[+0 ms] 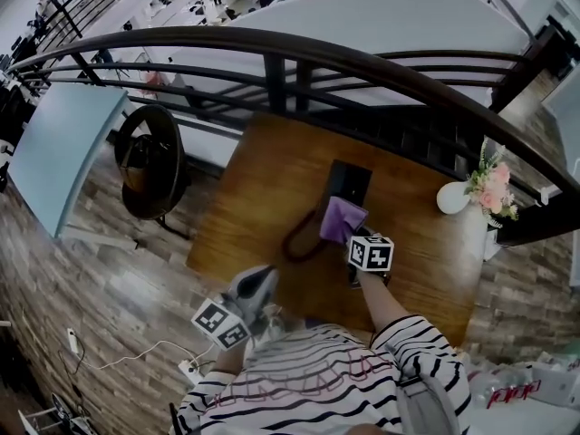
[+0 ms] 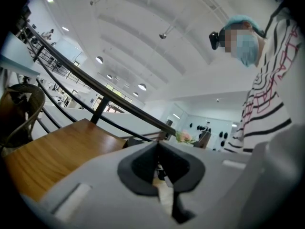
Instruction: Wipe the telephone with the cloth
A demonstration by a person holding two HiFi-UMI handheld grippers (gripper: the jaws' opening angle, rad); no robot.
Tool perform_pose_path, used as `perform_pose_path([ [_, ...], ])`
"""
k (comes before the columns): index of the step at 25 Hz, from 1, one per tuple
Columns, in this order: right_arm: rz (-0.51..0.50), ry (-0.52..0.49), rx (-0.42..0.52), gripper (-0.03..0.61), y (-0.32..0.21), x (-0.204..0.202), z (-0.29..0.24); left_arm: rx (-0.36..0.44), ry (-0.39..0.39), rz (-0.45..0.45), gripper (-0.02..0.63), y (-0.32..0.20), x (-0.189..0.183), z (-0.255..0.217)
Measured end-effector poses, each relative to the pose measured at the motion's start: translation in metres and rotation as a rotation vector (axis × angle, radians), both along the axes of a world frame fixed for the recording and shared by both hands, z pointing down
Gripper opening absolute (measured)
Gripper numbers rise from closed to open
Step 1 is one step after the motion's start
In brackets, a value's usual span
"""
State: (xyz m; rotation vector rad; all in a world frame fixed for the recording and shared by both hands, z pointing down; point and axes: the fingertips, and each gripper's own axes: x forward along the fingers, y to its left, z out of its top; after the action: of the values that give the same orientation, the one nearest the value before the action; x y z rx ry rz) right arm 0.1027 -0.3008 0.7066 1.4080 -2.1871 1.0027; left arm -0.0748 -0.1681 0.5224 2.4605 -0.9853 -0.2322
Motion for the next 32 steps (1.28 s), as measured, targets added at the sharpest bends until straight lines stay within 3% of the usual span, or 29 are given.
perform_pose_path([
  [7, 0.09, 0.043, -0.013, 0.038, 0.013, 0.056, 0.003, 0.012, 0.007, 0.071, 0.003, -0.007, 0.028, -0.003],
  [12, 0.123, 0.058, -0.015, 0.038, 0.02, 0.073, 0.001, 0.021, 0.009, 0.098, 0.003, -0.009, 0.037, -0.006],
  [19, 0.134, 0.019, 0.013, 0.038, 0.027, 0.067, -0.016, 0.024, 0.004, 0.107, 0.003, -0.007, 0.036, -0.007],
  [32, 0.163, -0.084, 0.215, 0.038, 0.084, 0.049, -0.111, 0.07, 0.008, 0.139, 0.003, 0.008, 0.032, -0.025],
])
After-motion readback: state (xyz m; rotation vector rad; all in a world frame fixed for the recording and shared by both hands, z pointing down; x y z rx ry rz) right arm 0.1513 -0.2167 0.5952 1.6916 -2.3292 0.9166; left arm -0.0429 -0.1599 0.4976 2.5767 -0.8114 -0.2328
